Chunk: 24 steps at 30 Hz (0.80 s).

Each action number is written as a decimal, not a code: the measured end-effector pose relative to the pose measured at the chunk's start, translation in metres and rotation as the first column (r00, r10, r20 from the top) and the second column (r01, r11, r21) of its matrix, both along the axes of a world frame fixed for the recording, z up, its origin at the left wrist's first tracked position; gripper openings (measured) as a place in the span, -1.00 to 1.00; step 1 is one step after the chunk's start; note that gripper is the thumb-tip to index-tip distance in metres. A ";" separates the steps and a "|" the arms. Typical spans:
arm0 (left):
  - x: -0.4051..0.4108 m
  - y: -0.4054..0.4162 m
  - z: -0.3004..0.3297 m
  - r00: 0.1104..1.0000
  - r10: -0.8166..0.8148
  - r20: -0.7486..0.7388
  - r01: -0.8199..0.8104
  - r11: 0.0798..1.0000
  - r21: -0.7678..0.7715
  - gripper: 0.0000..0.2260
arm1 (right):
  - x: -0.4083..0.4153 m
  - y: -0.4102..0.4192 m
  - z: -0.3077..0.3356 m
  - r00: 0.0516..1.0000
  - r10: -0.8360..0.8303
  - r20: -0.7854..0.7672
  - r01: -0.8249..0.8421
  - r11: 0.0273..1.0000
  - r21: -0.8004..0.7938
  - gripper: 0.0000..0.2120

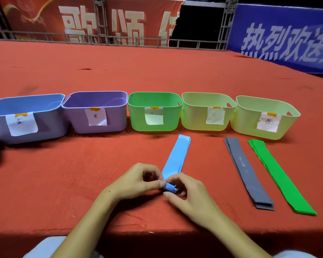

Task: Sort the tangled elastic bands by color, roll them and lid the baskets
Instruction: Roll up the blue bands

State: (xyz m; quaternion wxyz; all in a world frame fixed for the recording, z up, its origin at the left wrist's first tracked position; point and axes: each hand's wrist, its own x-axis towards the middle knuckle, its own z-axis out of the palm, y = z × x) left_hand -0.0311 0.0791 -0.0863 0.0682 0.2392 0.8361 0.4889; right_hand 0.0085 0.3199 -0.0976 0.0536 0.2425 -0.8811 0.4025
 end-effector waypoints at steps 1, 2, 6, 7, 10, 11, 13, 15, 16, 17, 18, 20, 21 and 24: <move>0.000 0.003 0.000 1.000 -0.007 0.008 0.007 1.000 0.009 -0.94 | 0.000 0.003 -0.004 0.999 -0.020 -0.038 0.020 1.000 0.022 -0.82; -0.001 0.006 0.000 1.000 -0.011 0.007 0.011 1.000 0.012 -0.94 | 0.001 0.005 -0.007 0.997 -0.047 -0.057 0.048 0.999 0.010 -0.81; -0.007 0.012 -0.005 1.000 0.019 -0.011 -0.019 0.999 0.038 -0.88 | -0.003 0.008 -0.016 0.983 -0.155 -0.101 0.152 0.988 -0.030 -0.84; -0.008 0.013 -0.005 1.000 0.022 -0.021 -0.022 0.999 0.026 -0.89 | -0.005 0.008 -0.016 0.980 -0.168 -0.108 0.167 0.986 -0.021 -0.84; -0.010 0.014 -0.005 0.998 0.014 -0.065 -0.017 0.999 -0.050 -0.98 | -0.011 0.008 -0.014 0.977 -0.198 -0.084 0.198 0.980 -0.006 -0.84; -0.011 0.013 -0.005 0.997 0.016 -0.073 -0.021 0.997 -0.073 -0.97 | -0.013 0.008 -0.014 0.976 -0.205 -0.069 0.205 0.979 -0.003 -0.84; -0.011 0.011 -0.005 0.997 0.012 -0.072 -0.019 0.994 -0.104 -0.94 | -0.014 0.006 -0.013 0.976 -0.213 -0.042 0.214 0.977 0.006 -0.85; -0.010 0.009 -0.004 0.998 0.005 -0.069 -0.013 0.993 -0.115 -0.89 | -0.015 0.004 -0.012 0.974 -0.224 0.008 0.224 0.975 0.004 -0.85; -0.009 0.008 -0.004 0.997 0.012 -0.081 -0.021 0.993 -0.120 -0.86 | -0.016 0.003 -0.012 0.973 -0.229 0.036 0.229 0.973 0.002 -0.84; -0.009 0.006 -0.003 0.994 0.019 -0.103 -0.032 0.991 -0.127 -0.83 | -0.016 0.002 -0.011 0.970 -0.235 0.058 0.235 0.972 0.000 -0.83; -0.008 0.006 -0.003 0.992 0.018 -0.127 -0.035 0.990 -0.135 -0.79 | -0.016 0.001 -0.011 0.968 -0.240 0.071 0.241 0.971 -0.003 -0.80; -0.007 0.006 -0.003 0.988 -0.008 -0.156 -0.015 0.990 -0.142 -0.74 | -0.017 0.000 -0.010 0.963 -0.255 0.083 0.256 0.967 -0.008 -0.75; -0.008 0.007 -0.004 0.986 -0.018 -0.166 -0.006 0.990 -0.141 -0.75 | -0.017 0.000 -0.010 0.961 -0.265 0.086 0.267 0.964 -0.011 -0.74; -0.009 0.007 -0.006 0.988 -0.003 -0.157 -0.018 0.991 -0.132 -0.81 | -0.018 -0.001 -0.010 0.955 -0.288 0.072 0.287 0.958 0.012 -0.77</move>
